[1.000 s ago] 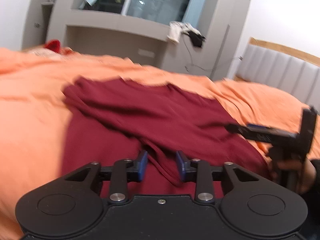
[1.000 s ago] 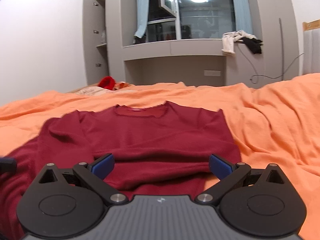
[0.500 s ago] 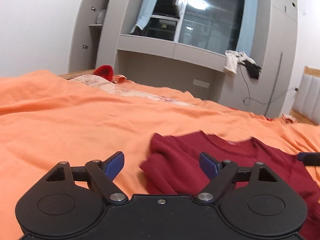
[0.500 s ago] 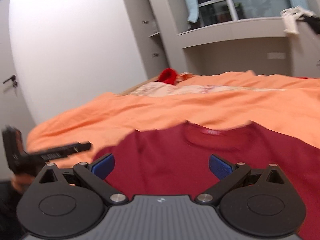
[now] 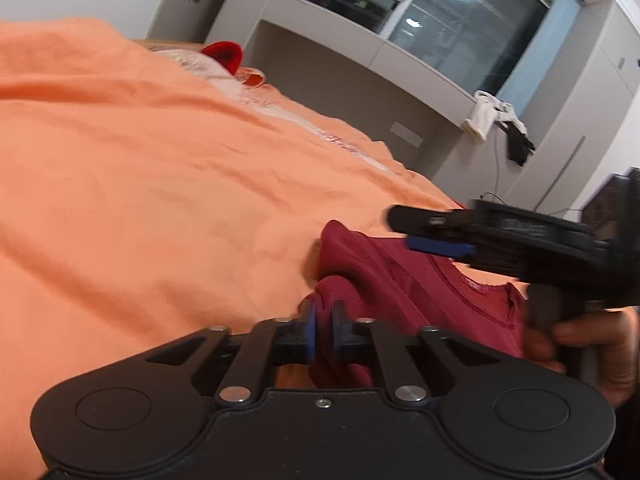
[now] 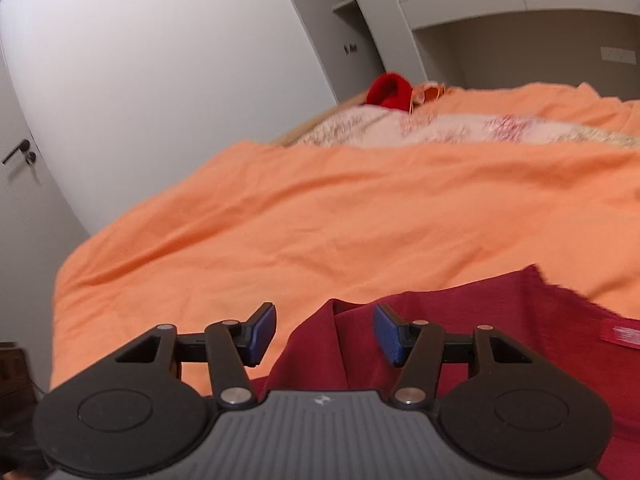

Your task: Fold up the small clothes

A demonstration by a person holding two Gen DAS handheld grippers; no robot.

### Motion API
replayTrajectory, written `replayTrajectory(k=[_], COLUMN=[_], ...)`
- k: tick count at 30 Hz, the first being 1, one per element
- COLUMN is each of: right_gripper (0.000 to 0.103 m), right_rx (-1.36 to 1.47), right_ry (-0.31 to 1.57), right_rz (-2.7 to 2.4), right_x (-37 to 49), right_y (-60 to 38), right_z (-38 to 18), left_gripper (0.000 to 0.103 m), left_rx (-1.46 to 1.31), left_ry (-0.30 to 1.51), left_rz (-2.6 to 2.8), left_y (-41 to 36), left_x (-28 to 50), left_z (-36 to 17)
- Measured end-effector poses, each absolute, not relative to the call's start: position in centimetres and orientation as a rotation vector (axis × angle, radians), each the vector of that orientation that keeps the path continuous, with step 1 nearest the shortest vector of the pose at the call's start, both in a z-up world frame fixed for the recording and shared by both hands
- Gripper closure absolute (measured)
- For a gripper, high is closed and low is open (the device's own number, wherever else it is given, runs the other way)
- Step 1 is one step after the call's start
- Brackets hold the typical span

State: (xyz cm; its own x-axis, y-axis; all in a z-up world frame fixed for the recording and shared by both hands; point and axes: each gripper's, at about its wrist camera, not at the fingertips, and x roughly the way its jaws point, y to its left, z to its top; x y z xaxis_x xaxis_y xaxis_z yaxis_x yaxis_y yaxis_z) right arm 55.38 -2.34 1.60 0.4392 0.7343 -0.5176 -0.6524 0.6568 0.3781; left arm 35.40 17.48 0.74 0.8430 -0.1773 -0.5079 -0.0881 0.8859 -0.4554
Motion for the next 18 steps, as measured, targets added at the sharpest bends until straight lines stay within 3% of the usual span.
replayTrajectory(k=[2,4,6,15,18], right_gripper=[0.051,0.08,0.1,0.101,0.096], right_rx=[0.112,0.089,0.054,0.057,0.069], right_ry=[0.745,0.759,0.735,0.649,0.668], right_rz=[0.884,0.892,0.887,0.817,0.793], right_x=[55.8,55.8,55.5,55.5,55.5], right_y=[-1.0,0.0,0.6,1.9,1.6], right_z=[0.7,-0.1,-0.3,0.5,0.4], left_gripper=[0.098,0.098,0.098,0.099,0.095], left_rx=[-0.484,-0.487,-0.502,-0.656,-0.638], left_ry=[0.585,0.579,0.568,0.597,0.6], left_rz=[-0.018,0.005,0.019,0.097,0.099], left_y=[17.2,17.1,17.3,19.4,19.2], left_x=[35.5,35.1,34.7,34.3,34.4], left_z=[0.9,1.1,1.3,0.6,0.7])
